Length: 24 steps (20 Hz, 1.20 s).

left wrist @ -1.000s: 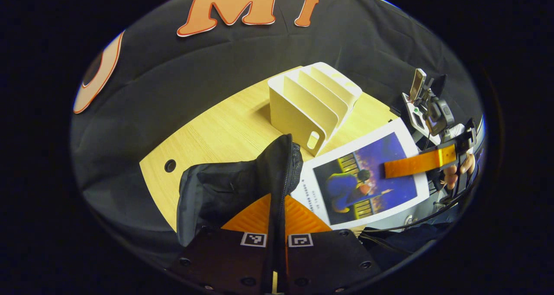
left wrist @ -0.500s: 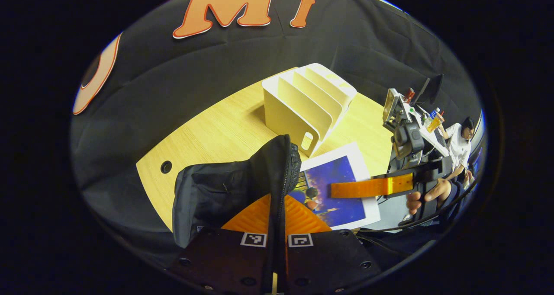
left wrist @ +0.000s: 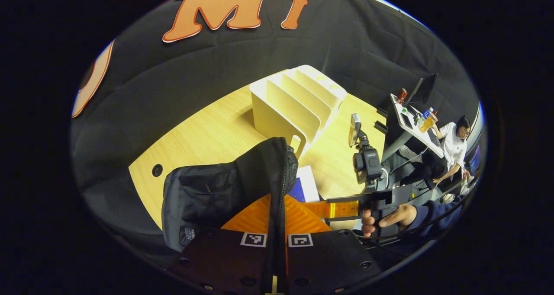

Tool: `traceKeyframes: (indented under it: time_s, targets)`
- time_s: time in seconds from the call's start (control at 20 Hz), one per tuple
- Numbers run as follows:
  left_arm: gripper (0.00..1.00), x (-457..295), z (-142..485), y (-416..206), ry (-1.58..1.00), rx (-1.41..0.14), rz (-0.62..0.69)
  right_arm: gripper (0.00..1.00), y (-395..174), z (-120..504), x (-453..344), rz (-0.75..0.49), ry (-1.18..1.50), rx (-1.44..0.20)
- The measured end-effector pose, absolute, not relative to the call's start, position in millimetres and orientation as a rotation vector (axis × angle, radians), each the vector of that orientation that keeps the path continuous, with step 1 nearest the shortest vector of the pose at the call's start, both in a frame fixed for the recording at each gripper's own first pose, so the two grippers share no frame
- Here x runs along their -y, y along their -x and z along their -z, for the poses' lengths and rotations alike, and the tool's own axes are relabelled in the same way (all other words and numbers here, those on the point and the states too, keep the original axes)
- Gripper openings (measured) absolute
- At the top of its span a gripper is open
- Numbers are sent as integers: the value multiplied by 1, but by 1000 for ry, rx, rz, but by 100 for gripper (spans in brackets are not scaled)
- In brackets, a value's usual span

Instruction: Open the schoolbag, grab two books from the bookshelf and put them into the schoolbag.

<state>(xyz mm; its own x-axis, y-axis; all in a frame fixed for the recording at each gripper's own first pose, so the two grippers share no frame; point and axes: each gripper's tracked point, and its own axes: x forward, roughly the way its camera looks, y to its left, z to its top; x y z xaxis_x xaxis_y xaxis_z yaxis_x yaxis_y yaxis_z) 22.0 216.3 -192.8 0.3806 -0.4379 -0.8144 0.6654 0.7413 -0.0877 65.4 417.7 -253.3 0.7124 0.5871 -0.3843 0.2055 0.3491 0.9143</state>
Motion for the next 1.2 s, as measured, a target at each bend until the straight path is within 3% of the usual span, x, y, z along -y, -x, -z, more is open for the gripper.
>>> traceKeyframes:
  time_s: [0.15,0.25,0.35,0.4,0.5,0.95,1.1,1.2]
  targets:
    - [4,-215,194,-26,-258,-942,710,39,-70,259,-420,-264,-1157,-804]
    - [4,-215,196,-24,-252,-944,708,48,-65,264,-418,-252,-1054,-854]
    - [5,-216,198,-24,-260,-936,698,62,-58,267,-419,-265,-940,-896]
    - [5,-216,199,-25,-261,-932,694,79,-54,270,-419,-258,-880,-913]
    - [5,-218,201,-24,-265,-928,679,94,-47,274,-405,-240,-747,-926]
    - [6,-204,215,-27,-298,-890,562,98,-32,241,-297,-160,-567,-827]
    - [12,-190,208,-28,-290,-840,522,98,-22,219,-251,-112,-509,-751]
    - [22,-178,205,-28,-288,-810,494,98,-18,200,-218,-76,-470,-695]
